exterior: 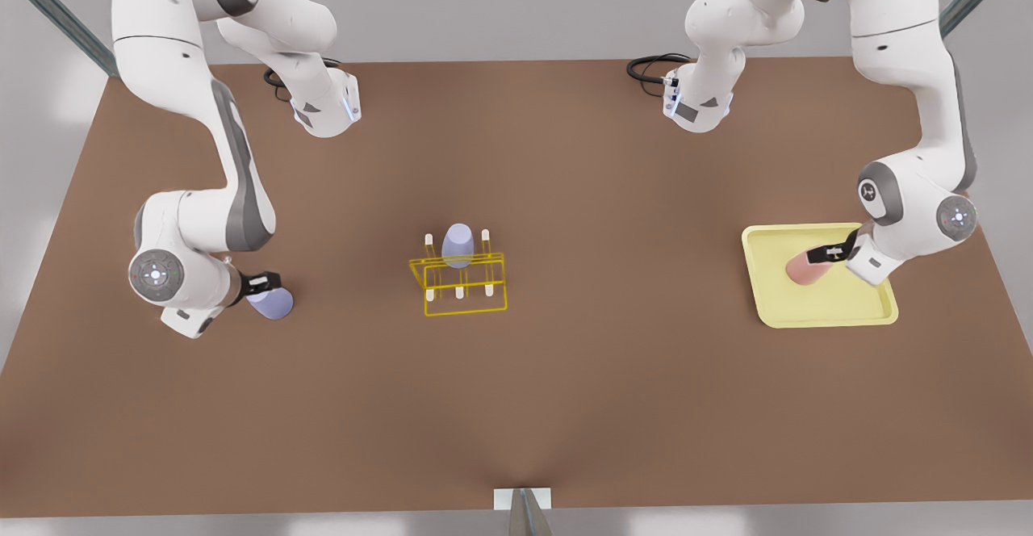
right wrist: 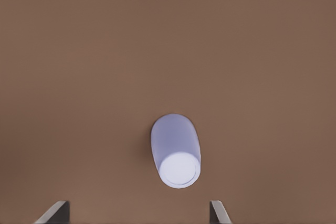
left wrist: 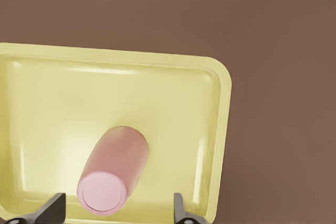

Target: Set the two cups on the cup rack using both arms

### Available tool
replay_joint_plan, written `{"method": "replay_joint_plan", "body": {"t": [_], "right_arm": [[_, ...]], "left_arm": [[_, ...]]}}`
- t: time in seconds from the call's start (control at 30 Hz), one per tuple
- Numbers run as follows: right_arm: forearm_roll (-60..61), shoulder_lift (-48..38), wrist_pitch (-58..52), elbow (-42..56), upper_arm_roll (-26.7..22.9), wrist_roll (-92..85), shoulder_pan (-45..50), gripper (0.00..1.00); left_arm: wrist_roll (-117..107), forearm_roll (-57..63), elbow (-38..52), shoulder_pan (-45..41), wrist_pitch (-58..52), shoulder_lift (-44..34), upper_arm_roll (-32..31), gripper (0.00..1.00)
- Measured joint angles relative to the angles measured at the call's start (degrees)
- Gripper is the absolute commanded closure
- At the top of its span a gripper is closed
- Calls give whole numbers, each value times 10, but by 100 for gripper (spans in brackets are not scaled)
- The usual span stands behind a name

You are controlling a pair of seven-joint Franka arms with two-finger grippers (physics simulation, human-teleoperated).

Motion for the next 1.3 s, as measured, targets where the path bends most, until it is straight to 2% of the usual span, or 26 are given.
{"method": "replay_joint_plan", "body": {"t": [0.2, 0.4, 0.7, 1.17, 1.23, 1.3], "right_arm": [[8, -42, 124, -118, 0, 2, -32, 0], [26, -45, 220, -195, -1, 5, -52, 0], [30, -24, 287, -224, -2, 12, -67, 0], [28, 16, 308, -226, -3, 18, -74, 0], [27, 20, 308, -226, -3, 19, -74, 0], [26, 23, 309, -226, -4, 19, -74, 0]], "left_arm": [[26, 0, -30, 22, 50, 0, 1, 0], [45, 0, -53, 21, 70, 3, 2, 0], [64, -1, -64, 32, 105, 44, 2, 0], [80, -2, -71, 33, 149, 78, 2, 0], [82, -2, -71, 33, 151, 79, 2, 9], [83, -2, -71, 33, 152, 81, 2, 9]]}}
